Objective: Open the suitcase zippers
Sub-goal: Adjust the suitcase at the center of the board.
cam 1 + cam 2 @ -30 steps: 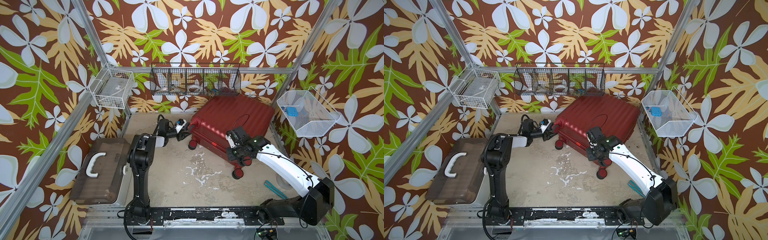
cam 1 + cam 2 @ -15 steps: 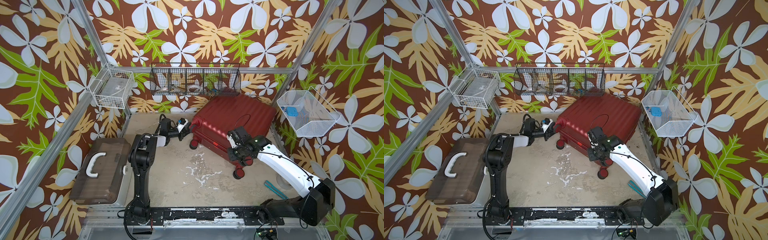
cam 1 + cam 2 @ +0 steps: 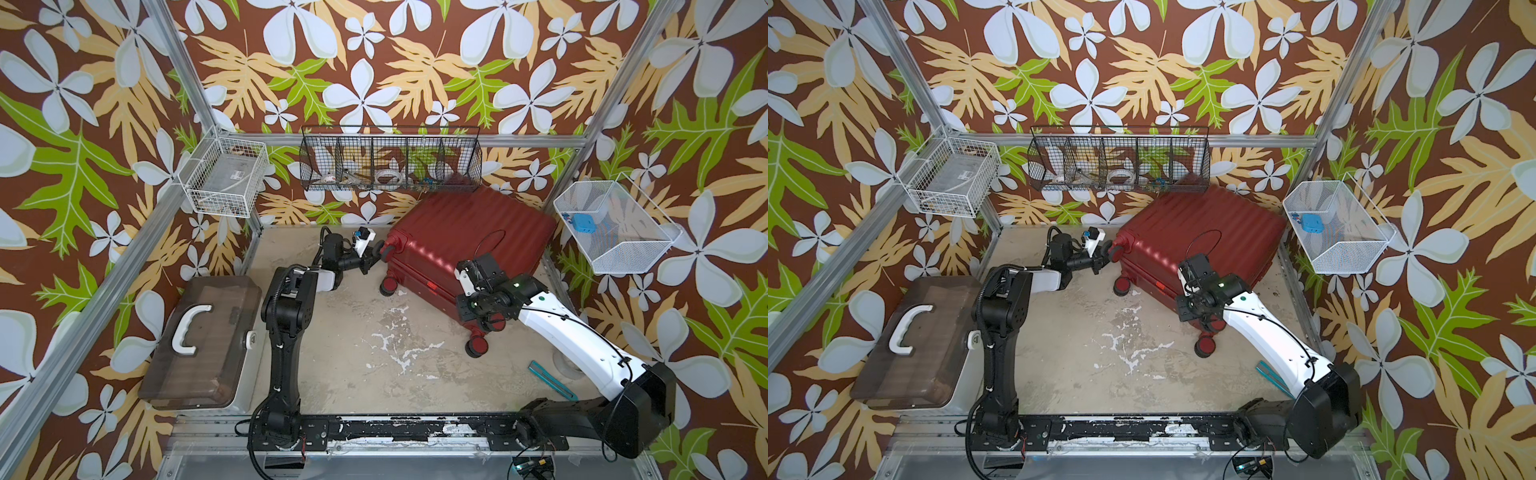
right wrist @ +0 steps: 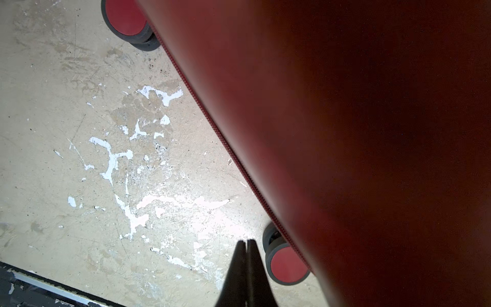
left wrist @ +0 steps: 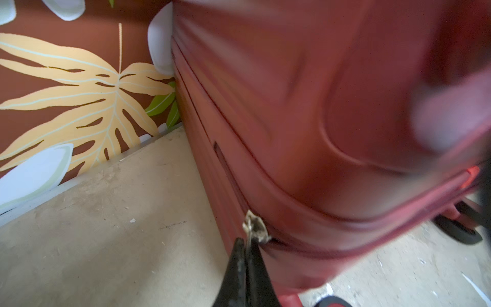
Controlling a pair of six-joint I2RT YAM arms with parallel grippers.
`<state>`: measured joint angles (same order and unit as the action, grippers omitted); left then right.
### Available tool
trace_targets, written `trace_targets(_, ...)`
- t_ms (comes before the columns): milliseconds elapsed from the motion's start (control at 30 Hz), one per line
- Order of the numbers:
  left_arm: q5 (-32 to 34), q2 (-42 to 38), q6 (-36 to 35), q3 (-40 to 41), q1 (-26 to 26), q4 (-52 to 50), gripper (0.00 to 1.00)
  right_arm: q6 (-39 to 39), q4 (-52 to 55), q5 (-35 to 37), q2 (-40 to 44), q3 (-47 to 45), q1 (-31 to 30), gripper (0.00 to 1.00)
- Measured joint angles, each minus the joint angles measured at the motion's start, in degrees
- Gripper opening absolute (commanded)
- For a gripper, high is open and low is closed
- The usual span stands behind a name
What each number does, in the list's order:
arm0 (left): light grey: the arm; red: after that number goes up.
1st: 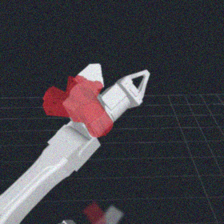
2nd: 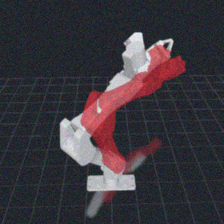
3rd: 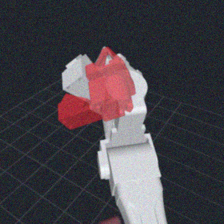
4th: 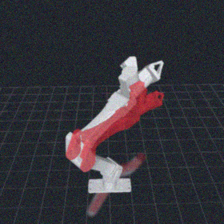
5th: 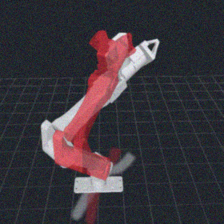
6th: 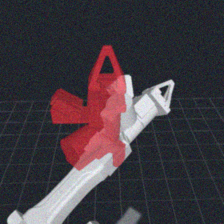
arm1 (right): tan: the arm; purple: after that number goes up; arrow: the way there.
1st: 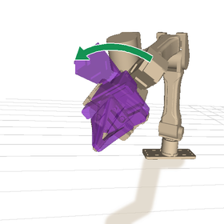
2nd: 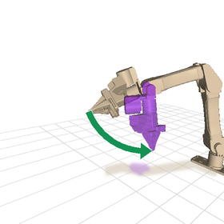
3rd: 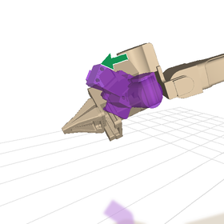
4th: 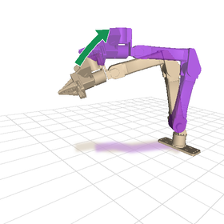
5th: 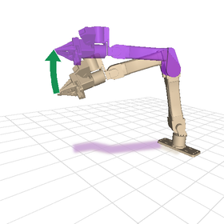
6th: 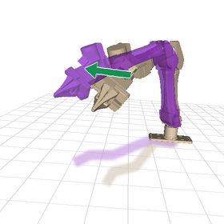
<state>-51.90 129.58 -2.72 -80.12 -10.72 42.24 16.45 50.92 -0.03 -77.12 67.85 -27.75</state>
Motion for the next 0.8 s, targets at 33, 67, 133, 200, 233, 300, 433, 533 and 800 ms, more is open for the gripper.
trace_targets(33,0.1,0.5,0.7,-0.7,0.0,0.0,0.0,0.0,-0.3,0.0,0.2,-0.2,0.0,0.0)
trace_targets(67,0.2,1.0,1.1,-1.6,-0.1,0.0,0.0,-0.2,-0.6,-0.1,0.3,-0.4,0.1,0.0)
trace_targets(133,1.2,2.1,1.4,-3.3,-0.6,-0.1,0.0,-0.2,-1.2,-0.3,0.5,-0.7,0.2,0.0)
trace_targets(200,2.4,3.1,1.7,-5.3,-1.1,-0.7,0.0,-0.2,-1.7,-0.4,0.5,-0.7,0.3,0.0)
trace_targets(233,2.9,3.5,1.9,-6.3,-1.3,-1.0,0.0,-0.2,-1.7,-0.4,0.5,-0.6,0.4,0.0)
trace_targets(300,3.6,4.7,2.3,-8.5,-1.7,-1.1,0.0,-0.2,-1.6,-0.4,0.3,-0.3,0.4,0.0)
trace_targets(433,4.5,7.0,3.2,-12.0,-2.3,-1.2,0.0,-0.2,-1.4,-1.1,0.3,-0.2,0.4,0.0)
trace_targets(533,5.5,7.0,4.6,-11.8,-2.5,-0.8,0.34,-0.1,-0.8,-2.5,0.6,0.0,0.4,0.0)
trace_targets(800,24.2,-7.0,10.3,0.0,2.9,5.6,1.0,1.6,5.3,-8.3,3.7,10.1,0.8,0.17)
